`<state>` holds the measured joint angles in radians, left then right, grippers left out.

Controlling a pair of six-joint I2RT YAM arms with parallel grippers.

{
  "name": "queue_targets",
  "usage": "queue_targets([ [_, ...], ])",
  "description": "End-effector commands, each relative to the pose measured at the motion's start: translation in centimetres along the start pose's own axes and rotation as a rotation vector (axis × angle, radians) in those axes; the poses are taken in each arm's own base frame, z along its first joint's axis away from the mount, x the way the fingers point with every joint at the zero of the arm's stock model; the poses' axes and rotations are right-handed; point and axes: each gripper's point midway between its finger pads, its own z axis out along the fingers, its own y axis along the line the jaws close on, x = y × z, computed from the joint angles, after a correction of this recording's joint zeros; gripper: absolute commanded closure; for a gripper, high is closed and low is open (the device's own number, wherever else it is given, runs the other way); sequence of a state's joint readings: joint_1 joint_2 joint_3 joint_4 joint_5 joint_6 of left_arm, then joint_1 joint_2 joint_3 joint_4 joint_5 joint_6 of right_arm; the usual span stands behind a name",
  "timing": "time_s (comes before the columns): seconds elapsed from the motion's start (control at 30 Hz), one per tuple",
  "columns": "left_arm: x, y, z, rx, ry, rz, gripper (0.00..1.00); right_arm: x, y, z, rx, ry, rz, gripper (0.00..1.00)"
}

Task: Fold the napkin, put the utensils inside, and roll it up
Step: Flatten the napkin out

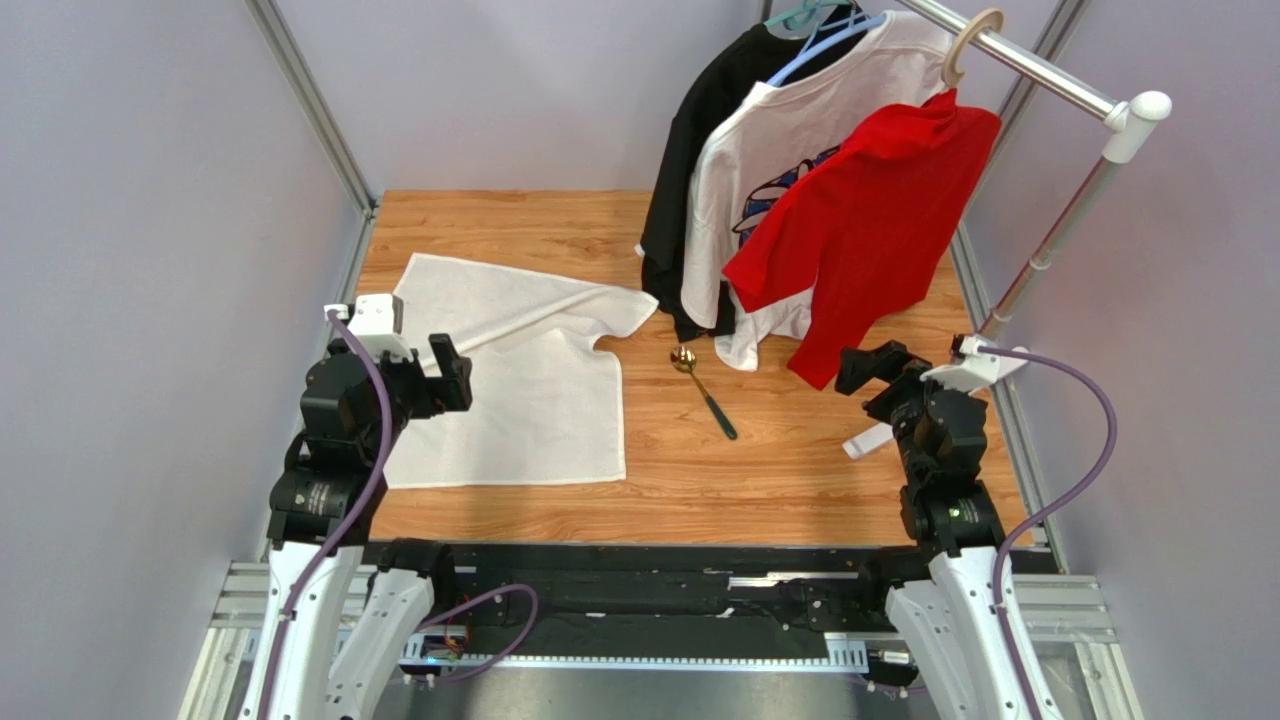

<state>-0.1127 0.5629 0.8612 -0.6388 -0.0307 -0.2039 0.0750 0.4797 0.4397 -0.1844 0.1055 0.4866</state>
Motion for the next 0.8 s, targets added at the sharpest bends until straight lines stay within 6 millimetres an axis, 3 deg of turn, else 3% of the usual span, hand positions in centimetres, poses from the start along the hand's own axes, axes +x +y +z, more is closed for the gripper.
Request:
queue_targets([
  [0.0,-0.8,-2.8,-0.3,0.16,-0.014,0.023,0.02,-2.2,1.4,-0.4,-0.037,-0.052,0.019,0.0],
  [0.07,-0.4,-4.5,0.0,0.256,0.013,0.013,0.07,-2.4,1.4,-0.4,-0.036,-0.052,0.017,0.0],
  [0.2,1.1,-5.2,1.3,0.263,0.105,-0.012,0.14,-2.2,1.6,-0.4,-0.045,-0.041,0.019,0.0],
  [0.33,1.9,-7.4,1.5,0.262,0.139,-0.015,0.14,-1.8,1.9,-0.2,-0.06,-0.024,0.03,0.0],
  [0.43,3.7,-9.8,2.0,0.284,0.181,-0.016,0.14,-1.3,1.8,0.1,-0.057,-0.006,0.035,0.0],
  [0.57,8.8,-13.5,3.8,0.301,0.302,0.04,0.18,-1.0,2.1,0.3,-0.07,0.017,0.037,0.01],
  [0.63,11.3,-16.2,3.5,0.345,0.361,0.079,0.22,-0.9,2.3,0.3,-0.079,0.023,0.038,0.01],
  [0.77,16.7,-19.0,4.5,0.29,0.485,0.242,0.28,-0.7,2.1,0.4,-0.071,0.03,0.036,0.01],
])
